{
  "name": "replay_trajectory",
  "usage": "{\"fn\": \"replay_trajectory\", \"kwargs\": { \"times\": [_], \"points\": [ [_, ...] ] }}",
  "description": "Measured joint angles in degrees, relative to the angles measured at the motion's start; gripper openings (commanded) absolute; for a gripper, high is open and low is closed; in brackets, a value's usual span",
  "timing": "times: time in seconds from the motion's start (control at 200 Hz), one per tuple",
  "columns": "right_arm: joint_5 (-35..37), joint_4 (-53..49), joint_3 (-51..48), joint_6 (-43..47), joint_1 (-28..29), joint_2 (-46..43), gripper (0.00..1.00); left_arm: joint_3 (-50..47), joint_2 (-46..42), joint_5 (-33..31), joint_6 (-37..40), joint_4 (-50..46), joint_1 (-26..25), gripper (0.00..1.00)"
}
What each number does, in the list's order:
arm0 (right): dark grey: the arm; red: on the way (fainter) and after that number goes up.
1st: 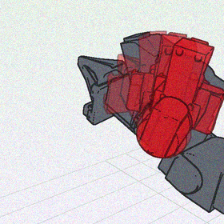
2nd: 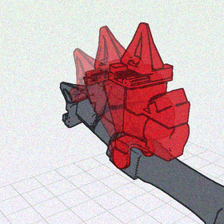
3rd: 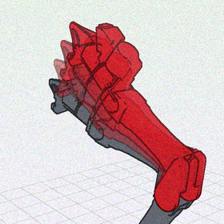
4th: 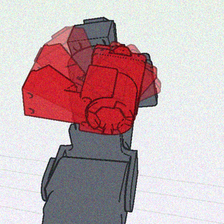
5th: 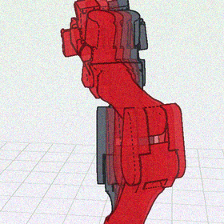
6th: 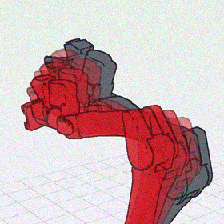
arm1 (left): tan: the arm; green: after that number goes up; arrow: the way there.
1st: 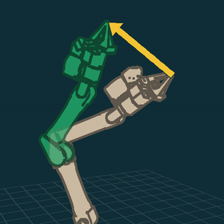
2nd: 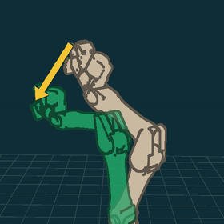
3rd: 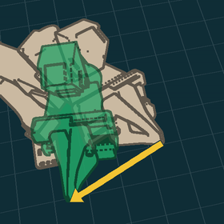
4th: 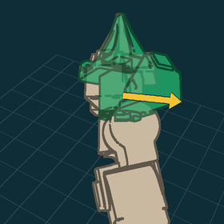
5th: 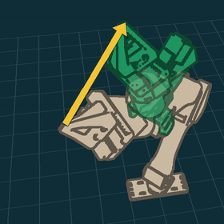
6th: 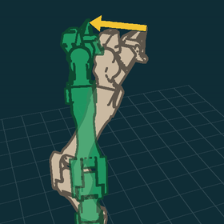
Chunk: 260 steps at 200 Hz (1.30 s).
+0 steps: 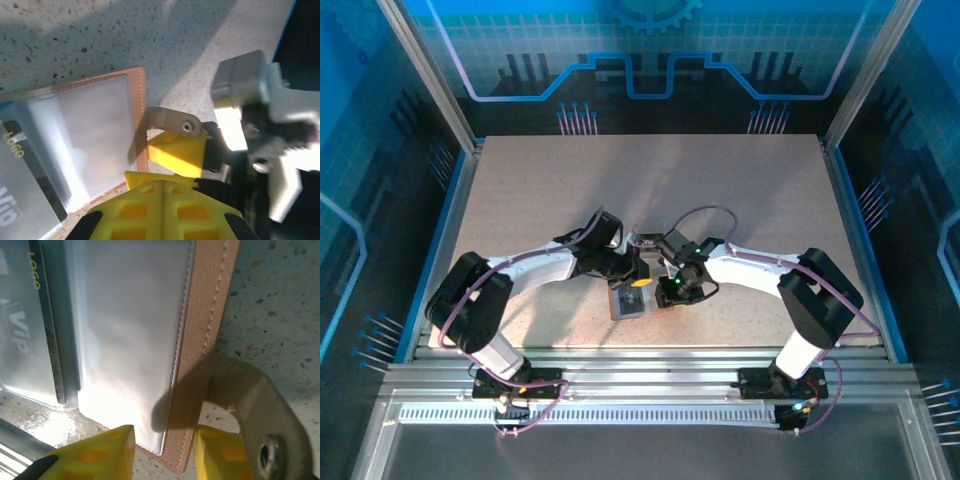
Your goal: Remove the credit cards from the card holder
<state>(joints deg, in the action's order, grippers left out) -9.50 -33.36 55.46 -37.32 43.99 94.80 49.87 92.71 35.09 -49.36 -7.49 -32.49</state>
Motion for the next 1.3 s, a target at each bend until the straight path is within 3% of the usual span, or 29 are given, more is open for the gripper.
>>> {"fn": "replay_trajectory", "kwargs": {
  "times": [0.46,0.58,0.735,0.92,1.301],
  "points": [
    [-0.09,-2.32,0.70,-0.24,-0.09,-6.38,0.37,2.60,8.22,-2.93,2.01,-2.86,-0.74,0.00],
    [-2.16,-0.39,0.98,-1.53,-0.48,-8.50,0.29,2.95,8.24,-2.91,2.47,-2.86,-0.74,0.00],
    [-8.26,9.42,-2.62,-5.90,-1.40,-8.61,0.17,3.23,8.24,-2.95,2.84,-2.89,-0.74,0.00],
    [-12.44,16.11,-4.11,-8.79,-1.68,-3.08,0.17,3.23,5.62,-4.48,3.23,-5.27,-0.68,0.00],
    [-13.55,17.59,-3.85,-8.92,-1.68,0.66,0.19,0.33,-3.32,-5.88,3.43,-6.95,0.20,0.00]
  ]
}}
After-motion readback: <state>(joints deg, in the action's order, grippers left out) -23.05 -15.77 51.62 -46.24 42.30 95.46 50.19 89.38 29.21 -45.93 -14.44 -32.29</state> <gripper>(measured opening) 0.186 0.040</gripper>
